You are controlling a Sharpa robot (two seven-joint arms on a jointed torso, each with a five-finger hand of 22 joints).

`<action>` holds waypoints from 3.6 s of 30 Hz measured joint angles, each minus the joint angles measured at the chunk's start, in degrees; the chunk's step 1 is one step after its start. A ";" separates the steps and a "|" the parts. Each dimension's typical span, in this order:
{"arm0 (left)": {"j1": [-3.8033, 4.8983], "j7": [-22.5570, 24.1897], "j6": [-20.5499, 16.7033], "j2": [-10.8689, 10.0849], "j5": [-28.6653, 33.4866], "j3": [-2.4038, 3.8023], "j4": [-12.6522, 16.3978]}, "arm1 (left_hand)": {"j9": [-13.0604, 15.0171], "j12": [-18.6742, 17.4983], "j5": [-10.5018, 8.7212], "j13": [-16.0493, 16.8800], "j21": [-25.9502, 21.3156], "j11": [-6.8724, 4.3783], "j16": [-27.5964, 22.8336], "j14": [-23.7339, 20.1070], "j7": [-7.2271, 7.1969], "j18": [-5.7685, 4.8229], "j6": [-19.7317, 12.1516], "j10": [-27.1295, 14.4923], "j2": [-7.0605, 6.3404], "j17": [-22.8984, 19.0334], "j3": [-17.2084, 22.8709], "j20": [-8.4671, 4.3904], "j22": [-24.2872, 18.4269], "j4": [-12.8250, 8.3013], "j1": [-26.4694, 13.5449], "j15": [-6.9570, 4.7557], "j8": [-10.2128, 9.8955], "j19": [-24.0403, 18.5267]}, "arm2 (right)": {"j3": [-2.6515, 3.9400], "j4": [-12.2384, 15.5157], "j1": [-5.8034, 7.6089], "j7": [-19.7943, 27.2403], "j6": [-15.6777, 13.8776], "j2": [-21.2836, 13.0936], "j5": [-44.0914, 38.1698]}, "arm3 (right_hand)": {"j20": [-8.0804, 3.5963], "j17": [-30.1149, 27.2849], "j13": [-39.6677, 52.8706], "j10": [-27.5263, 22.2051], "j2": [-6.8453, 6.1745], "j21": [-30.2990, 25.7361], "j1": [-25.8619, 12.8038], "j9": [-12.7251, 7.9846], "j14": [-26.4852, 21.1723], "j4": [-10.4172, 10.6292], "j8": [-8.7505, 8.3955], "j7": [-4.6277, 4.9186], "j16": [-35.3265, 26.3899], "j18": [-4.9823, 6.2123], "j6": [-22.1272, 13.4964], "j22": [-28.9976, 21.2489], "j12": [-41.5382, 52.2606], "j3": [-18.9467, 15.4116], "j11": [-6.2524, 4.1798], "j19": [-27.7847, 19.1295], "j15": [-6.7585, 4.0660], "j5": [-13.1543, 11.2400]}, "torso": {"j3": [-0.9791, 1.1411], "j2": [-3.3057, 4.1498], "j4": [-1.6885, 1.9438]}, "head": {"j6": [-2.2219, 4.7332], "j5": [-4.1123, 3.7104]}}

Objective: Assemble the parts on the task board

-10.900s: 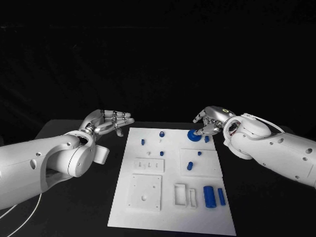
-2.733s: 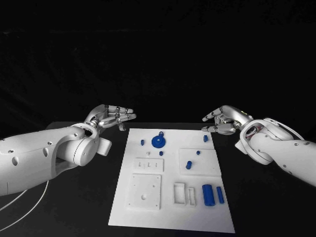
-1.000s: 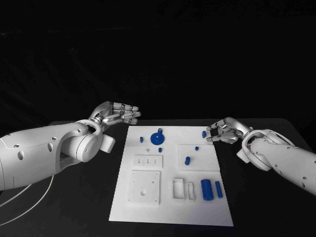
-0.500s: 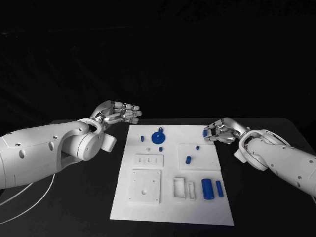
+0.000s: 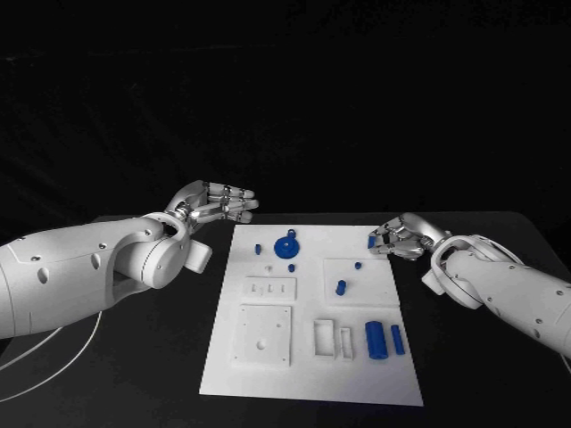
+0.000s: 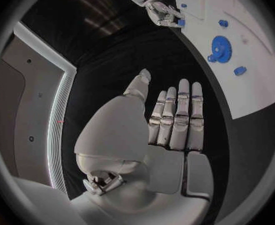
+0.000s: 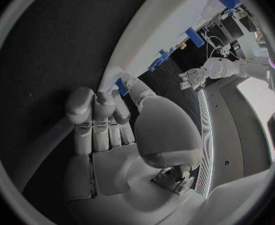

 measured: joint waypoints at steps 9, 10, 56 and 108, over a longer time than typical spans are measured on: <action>0.00 -0.21 0.05 0.18 -0.01 0.00 -0.04 | 0.00 0.00 -0.32 0.00 0.00 0.00 0.00 -0.20 0.00 0.00 0.00 0.00 0.00 0.00 -0.16 0.00 0.07 -0.16 0.00 0.20 0.00 0.00 | 0.00 -0.06 -0.17 0.08 -0.02 0.26 0.01 | 0.00 0.00 0.12 0.21 -0.07 0.00 -0.51 0.00 0.00 0.19 0.00 0.00 0.00 -0.01 0.00 0.00 0.00 0.63 -0.21 0.00 0.00 0.28 | 0.05 -0.02 0.02 | -0.30 0.27; 0.00 -0.22 0.06 0.19 -0.01 0.00 -0.04 | 0.00 0.00 -0.32 0.00 0.00 0.00 0.00 -0.20 0.00 0.00 0.00 0.00 0.00 0.00 -0.16 0.00 0.07 -0.16 0.00 0.20 0.00 0.00 | 0.00 -0.06 -0.18 0.10 -0.03 0.28 0.02 | 0.00 0.03 0.12 0.21 -0.04 0.00 -0.53 0.00 0.00 0.21 0.00 0.00 0.00 -0.01 0.00 0.00 0.02 0.65 -0.21 0.00 0.00 0.28 | 0.05 -0.02 0.02 | -0.35 0.33; 0.00 -0.57 0.51 0.24 -0.08 0.00 -0.09 | 0.00 0.00 -0.66 -0.01 0.47 -0.21 0.00 0.43 0.00 0.00 0.00 0.64 0.45 0.03 -0.48 -0.51 0.66 -0.48 0.45 -0.02 0.00 1.33 | 0.01 0.34 -0.22 -0.33 -3.79 0.90 0.93 | -1.25 1.06 1.58 1.83 2.20 0.66 -1.82 0.84 0.62 -0.54 -0.28 -1.81 0.00 0.01 7.57 -0.01 0.90 4.19 -2.07 0.01 -1.06 -3.11 | 0.08 0.05 -0.01 | -0.04 0.05; 4.85 -35.05 14.62 10.71 -18.46 0.18 -6.22 | 20.91 20.58 6.90 20.83 39.72 -10.46 63.21 10.85 -5.36 0.48 10.68 22.50 -4.06 29.99 0.45 -12.80 37.46 13.15 -13.00 -12.30 0.17 9.11 | 0.72 24.39 3.20 -19.35 -1.02 0.87 -10.55 | -1.23 1.60 2.33 2.02 2.02 1.13 -1.54 0.84 0.60 -0.30 -0.49 -1.77 -0.04 0.02 7.63 -0.01 0.89 8.52 -2.24 0.00 -1.02 -6.45 | -0.38 -3.73 -1.69 | -0.38 1.10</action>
